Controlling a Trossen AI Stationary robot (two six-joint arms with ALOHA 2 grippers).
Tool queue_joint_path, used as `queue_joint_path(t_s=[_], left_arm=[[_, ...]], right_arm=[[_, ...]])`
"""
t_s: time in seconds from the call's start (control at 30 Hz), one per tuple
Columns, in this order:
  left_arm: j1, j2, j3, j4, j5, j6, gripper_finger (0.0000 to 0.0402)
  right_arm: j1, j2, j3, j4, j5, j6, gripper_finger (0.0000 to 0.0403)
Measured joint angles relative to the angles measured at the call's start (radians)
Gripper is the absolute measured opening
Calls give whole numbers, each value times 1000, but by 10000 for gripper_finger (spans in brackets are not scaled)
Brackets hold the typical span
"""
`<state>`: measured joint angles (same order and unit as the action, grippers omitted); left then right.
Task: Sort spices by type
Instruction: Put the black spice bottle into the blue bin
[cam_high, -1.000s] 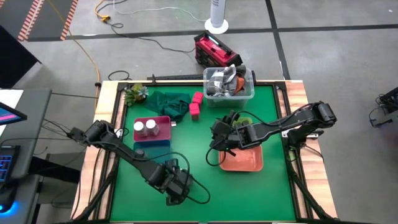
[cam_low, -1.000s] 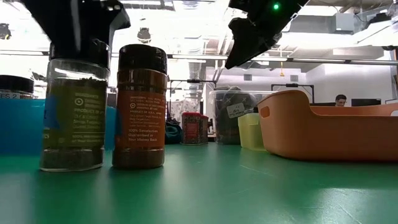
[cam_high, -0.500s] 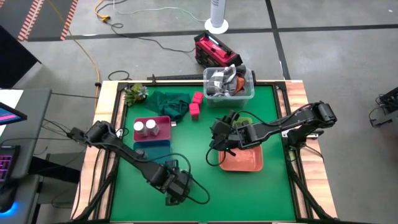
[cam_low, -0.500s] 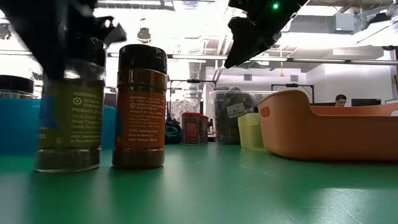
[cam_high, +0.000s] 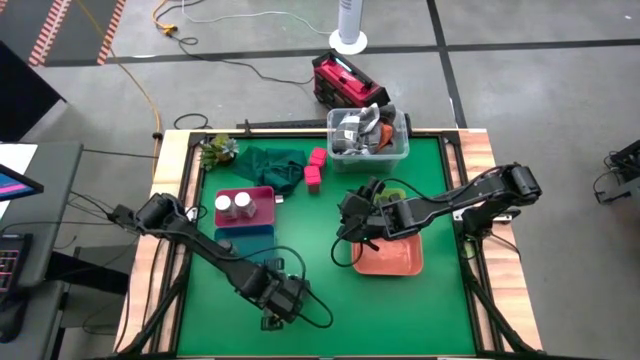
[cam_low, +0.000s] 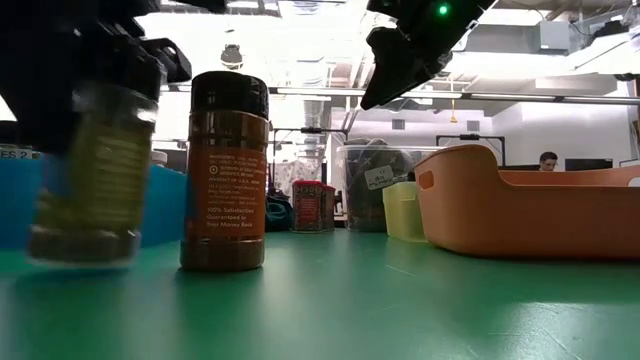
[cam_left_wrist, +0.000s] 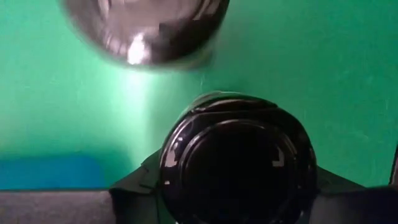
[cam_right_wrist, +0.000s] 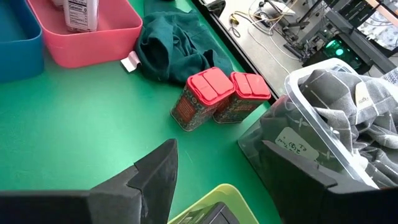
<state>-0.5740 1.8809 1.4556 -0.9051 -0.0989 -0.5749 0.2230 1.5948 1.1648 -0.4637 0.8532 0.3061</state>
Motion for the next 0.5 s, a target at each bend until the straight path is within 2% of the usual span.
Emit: queue_joint_path(t_s=[0.37, 0.5], left_arm=[[-3, -239, 3, -158, 1, -149, 180], [-7, -351, 1, -309, -117, -210, 180]], right_arm=[[0, 0, 0, 0, 0, 0, 256], [0, 0, 0, 9, 0, -1, 256]])
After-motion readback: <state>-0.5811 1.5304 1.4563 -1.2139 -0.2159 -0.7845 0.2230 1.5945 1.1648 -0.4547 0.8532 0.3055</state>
